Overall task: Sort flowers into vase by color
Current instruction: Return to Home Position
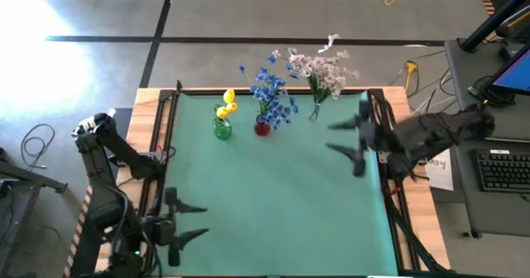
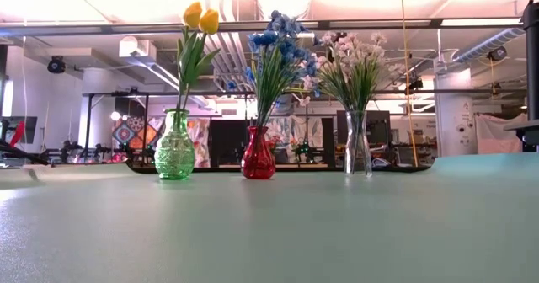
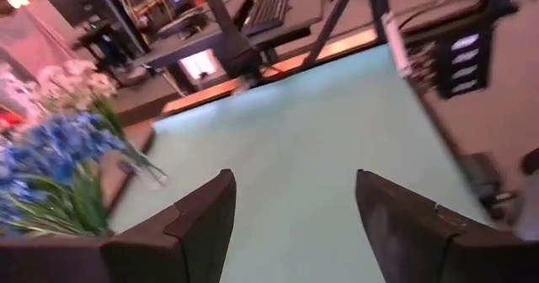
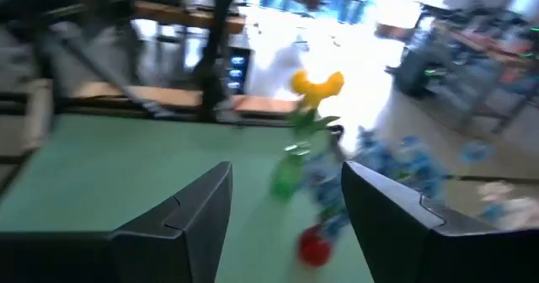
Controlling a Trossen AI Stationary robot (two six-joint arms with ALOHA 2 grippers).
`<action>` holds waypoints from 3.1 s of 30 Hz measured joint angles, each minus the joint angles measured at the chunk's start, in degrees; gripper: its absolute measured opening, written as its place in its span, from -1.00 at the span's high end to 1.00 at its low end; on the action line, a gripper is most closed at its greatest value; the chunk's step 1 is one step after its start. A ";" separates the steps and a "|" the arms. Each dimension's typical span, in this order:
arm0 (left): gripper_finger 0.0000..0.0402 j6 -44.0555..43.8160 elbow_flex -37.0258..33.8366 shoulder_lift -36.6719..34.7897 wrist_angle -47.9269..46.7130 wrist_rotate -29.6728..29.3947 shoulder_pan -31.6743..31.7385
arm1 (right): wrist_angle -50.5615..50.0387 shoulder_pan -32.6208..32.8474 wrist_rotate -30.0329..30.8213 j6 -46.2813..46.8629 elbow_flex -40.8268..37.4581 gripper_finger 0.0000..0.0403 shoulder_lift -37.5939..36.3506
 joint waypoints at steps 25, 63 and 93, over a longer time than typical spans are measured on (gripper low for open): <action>0.99 20.08 -36.49 -7.06 57.30 41.21 25.66 | 36.23 17.40 -5.83 0.69 -44.35 -0.05 -17.64; 1.00 31.51 -64.39 -73.02 44.44 51.15 45.22 | 40.94 -21.08 -32.30 1.90 -60.94 -0.05 -42.63; 1.00 29.13 -72.06 -79.14 43.36 38.44 45.48 | 45.53 -22.10 -29.22 2.09 -72.94 -0.05 -51.48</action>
